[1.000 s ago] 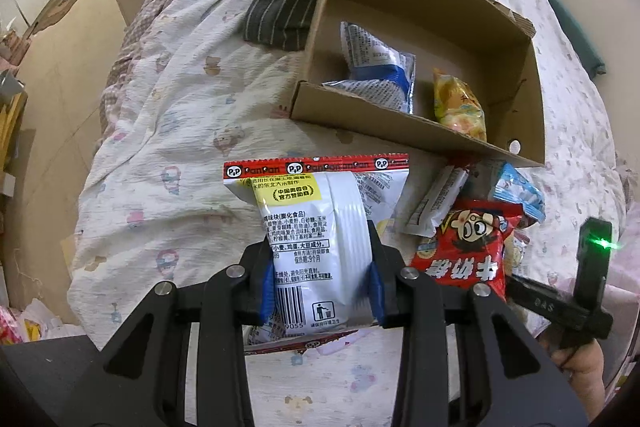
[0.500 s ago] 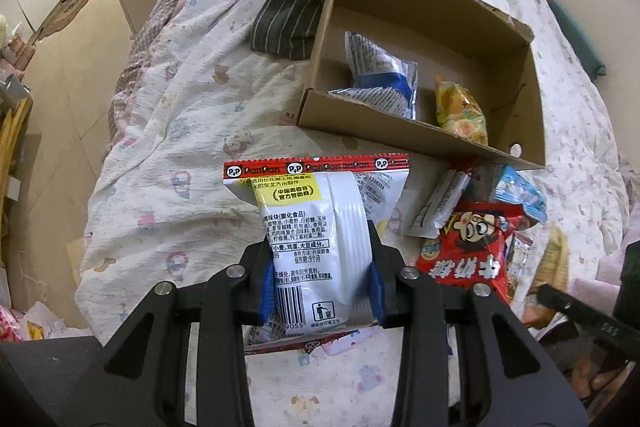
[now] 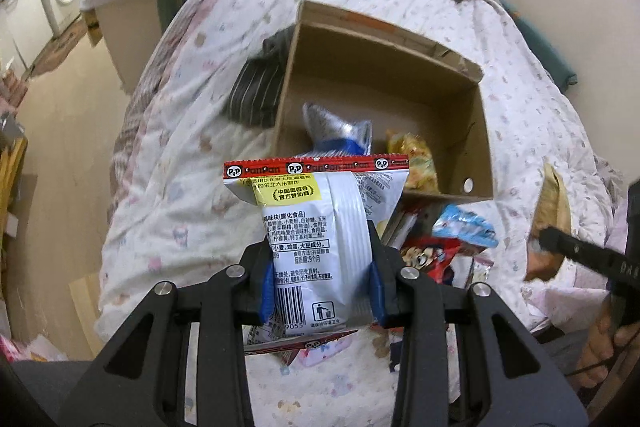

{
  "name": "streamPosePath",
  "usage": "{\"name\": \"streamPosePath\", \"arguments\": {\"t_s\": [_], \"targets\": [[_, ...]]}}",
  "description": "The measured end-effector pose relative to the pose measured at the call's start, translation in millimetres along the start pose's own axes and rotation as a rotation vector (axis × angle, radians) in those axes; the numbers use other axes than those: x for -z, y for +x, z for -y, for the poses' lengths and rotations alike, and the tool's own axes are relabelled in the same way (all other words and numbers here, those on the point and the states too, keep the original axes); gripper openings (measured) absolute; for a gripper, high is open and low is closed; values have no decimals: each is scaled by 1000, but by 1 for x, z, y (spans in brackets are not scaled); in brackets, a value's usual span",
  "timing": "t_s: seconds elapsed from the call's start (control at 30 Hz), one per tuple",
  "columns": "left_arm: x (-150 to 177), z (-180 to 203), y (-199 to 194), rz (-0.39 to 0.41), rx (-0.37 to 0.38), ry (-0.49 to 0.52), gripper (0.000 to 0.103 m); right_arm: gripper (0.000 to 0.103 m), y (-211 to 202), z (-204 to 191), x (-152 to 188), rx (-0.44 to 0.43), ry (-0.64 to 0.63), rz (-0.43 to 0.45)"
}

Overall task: Organize snacks
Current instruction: 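Lift the white-red bag while the right gripper grasps the tan paper snack packet, then lower both bags into the box and open both grippers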

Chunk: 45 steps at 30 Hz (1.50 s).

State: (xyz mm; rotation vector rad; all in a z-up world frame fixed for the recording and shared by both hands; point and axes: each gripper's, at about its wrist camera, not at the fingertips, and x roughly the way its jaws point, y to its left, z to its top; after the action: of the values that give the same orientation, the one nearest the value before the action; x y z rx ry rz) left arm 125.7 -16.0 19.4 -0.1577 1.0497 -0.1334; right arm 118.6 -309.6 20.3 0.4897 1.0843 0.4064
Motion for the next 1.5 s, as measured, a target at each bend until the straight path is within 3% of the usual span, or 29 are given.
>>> {"name": "streamPosePath", "arguments": {"t_s": [0.37, 0.6, 0.83, 0.97, 1.13, 1.5], "targets": [[-53, 32, 5, 70, -18, 104, 32, 22, 26, -18, -49, -17, -54, 35], [-84, 42, 29, 97, -43, 141, 32, 22, 44, -5, -72, -10, -37, 58], [-86, 39, 62, 161, -94, 133, 32, 22, 66, 18, -78, 42, 11, 83], [-93, 35, 80, 127, -46, 102, 32, 22, 80, 18, -81, 64, -31, 68], [-95, 35, 91, 122, -74, 104, 32, 22, 99, 26, -83, 32, 4, 33], [-91, 41, 116, 69, -99, 138, 33, 22, 126, 22, -84, 68, -29, -34]]}}
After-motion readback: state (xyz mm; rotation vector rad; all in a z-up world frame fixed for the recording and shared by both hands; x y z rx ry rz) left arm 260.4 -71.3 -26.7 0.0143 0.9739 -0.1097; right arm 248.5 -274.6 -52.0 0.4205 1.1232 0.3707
